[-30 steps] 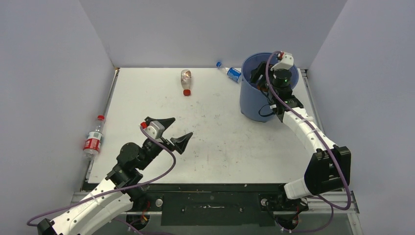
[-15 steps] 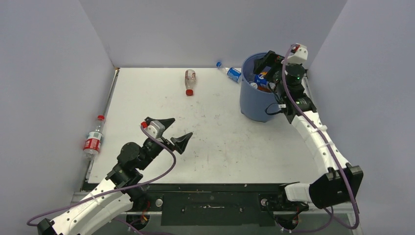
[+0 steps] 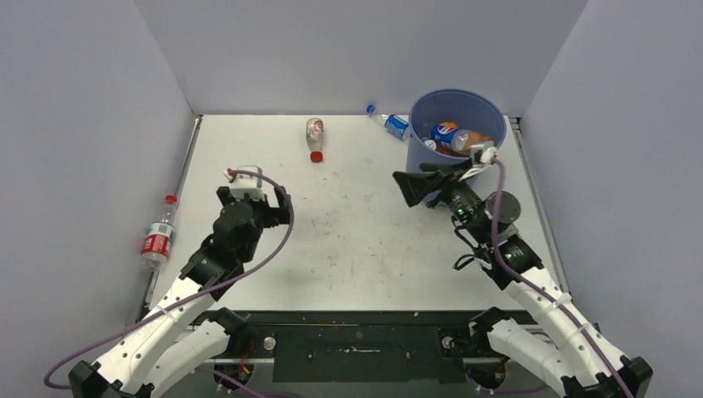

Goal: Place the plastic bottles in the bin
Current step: Pick up the plastic bottle from the corner of the board.

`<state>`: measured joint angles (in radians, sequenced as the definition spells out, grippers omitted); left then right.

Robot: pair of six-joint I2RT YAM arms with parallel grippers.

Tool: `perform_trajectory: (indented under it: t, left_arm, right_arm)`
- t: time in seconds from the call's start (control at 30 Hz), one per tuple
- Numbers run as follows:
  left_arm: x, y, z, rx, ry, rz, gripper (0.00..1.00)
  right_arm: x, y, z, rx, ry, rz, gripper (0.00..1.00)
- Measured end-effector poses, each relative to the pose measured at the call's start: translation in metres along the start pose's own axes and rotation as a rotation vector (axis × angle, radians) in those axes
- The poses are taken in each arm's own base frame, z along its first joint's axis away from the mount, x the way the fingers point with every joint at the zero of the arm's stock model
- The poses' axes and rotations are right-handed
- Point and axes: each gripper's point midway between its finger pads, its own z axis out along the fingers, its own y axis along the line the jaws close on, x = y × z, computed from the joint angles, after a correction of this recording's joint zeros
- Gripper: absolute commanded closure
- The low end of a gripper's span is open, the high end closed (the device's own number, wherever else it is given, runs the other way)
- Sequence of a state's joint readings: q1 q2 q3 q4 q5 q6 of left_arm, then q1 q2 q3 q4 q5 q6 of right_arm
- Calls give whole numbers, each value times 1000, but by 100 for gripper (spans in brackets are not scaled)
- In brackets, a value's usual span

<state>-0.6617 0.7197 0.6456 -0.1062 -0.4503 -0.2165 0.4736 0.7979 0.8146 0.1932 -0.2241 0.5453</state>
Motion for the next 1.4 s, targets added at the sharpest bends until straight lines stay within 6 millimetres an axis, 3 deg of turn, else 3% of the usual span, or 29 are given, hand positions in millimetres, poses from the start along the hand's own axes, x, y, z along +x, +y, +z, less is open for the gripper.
perform_trajectory:
  t: [0.13,0.2,0.27,0.4,0.5,0.6,0.7,0.8,0.93,1.0,1.07,1.2,1.4]
  left_arm:
    - [12,85,15,-348,122,-64,4]
    - [24,116,13,-485,182,-69,4]
    - [38,132,12,-569,253,-51,4]
    - [57,155,10,-685,357,-4,4]
    - [56,168,7,-740,395,-3,4]
    - [46,164,5,-709,366,-27,4]
    - [36,153,4,-634,293,-67,4]
    - [38,149,4,-584,209,-99,4]
    - [78,144,14,-476,77,-115,4]
    - [109,141,18,-421,103,-63,4]
    - [125,140,27,-391,138,-10,4]
    - [127,145,51,-394,123,54,4]
    - [144,148,83,-366,146,135,4]
  right_arm:
    - [87,-9,0,2,202,45,2]
    - [127,-7,-3,-8,295,57,2]
    - [162,3,-6,-34,373,60,2]
    - [207,23,-6,-84,458,59,2]
    - [234,31,-6,-111,491,71,2]
    - [251,24,-4,-88,499,94,2]
    - [259,21,-1,-74,502,111,2]
    - [254,22,1,-78,481,111,2]
    - [227,28,0,-87,415,98,1]
    - [206,32,-1,-96,363,82,1]
    - [189,32,-3,-90,325,59,1]
    - [169,23,-3,-24,293,-7,1]
    - [161,4,-19,56,306,-93,1]
